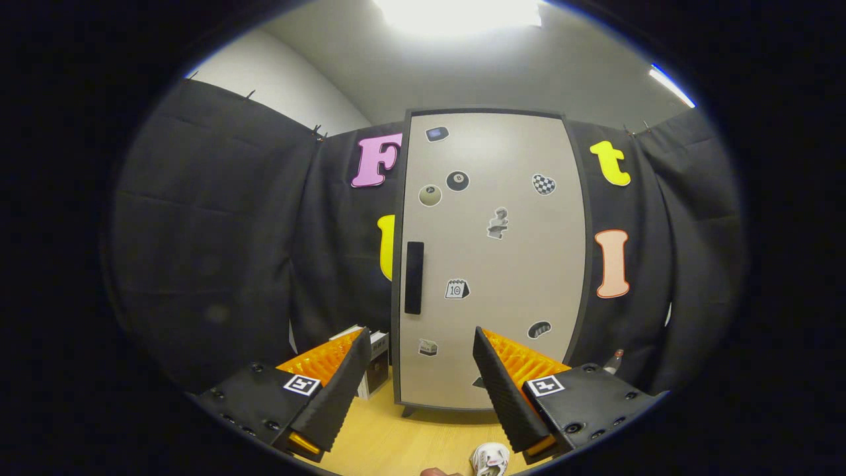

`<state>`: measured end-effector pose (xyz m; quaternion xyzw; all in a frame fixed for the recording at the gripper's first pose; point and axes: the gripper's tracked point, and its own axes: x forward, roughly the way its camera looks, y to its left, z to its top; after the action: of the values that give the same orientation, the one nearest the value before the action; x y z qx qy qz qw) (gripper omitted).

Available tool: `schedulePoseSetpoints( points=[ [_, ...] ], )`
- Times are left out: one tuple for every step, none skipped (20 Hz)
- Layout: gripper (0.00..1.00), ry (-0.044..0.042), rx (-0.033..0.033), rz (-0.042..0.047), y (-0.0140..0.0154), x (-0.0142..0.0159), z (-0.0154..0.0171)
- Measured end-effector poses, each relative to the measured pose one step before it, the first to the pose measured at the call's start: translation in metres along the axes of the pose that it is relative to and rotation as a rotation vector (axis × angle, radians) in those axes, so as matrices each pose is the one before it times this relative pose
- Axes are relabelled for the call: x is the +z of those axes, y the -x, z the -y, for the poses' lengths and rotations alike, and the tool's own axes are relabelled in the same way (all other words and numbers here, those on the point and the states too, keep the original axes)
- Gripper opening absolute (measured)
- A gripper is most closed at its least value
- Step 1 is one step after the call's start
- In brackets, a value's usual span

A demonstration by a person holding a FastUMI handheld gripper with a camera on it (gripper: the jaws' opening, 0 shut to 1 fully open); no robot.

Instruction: Open the shoe cabinet door, grab the shoes and put them into the shoe cabinet, then close the shoe cabinet door.

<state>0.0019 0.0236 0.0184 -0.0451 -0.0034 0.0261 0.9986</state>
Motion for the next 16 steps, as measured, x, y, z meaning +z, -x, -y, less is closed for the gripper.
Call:
schedulePoseSetpoints(
  points=[
    [0.97, 0.00558, -0.01244, 0.00532, -0.00569, 0.00295, 0.00278],
    [0.97, -0.00448, -0.00574, 0.00506, -0.00844, 0.00302, 0.00184],
    [0.97, -0.00601, -0.00034, -0.00585, -0.00961, 0.00072, -0.00072],
    [0.97, 0.00058, -0.00178, -0.01534, -0.0088, -0.0011, -0.00098],
    [0.97, 0.00947, -0.00468, -0.00901, -0.01057, 0.00095, 0.00088],
    [0.97, 0.00974, -0.0113, -0.00232, -0.00869, 0.00233, 0.00115],
    [0.97, 0.00475, -0.0141, 0.00709, -0.00974, 0.00267, 0.00288],
    [0.97, -0.00251, -0.01316, 0.00359, -0.01052, 0.00198, 0.00251],
    [0.97, -0.01047, -0.00681, -0.00324, -0.01086, 0.001, 0.00154],
    [0.97, -0.01265, -0.00838, -0.00436, -0.01208, -0.00014, 0.00106],
    [0.97, -0.01235, -0.00806, -0.00515, -0.01264, 0.00056, 0.00209],
    [0.97, -0.00734, -0.00724, -0.00748, -0.01356, 0.00027, 0.00131],
    [0.97, 0.00008, -0.00502, -0.00929, -0.01302, -0.00016, 0.00066],
    [0.97, 0.00556, -0.00916, -0.00732, -0.0134, -0.00013, 0.00089],
    [0.97, 0.0049, -0.0083, -0.00885, -0.01037, 0.00016, 0.00002],
    [0.97, -0.00407, 0.00659, -0.00443, -0.00786, 0.00081, -0.00378]
  ],
)
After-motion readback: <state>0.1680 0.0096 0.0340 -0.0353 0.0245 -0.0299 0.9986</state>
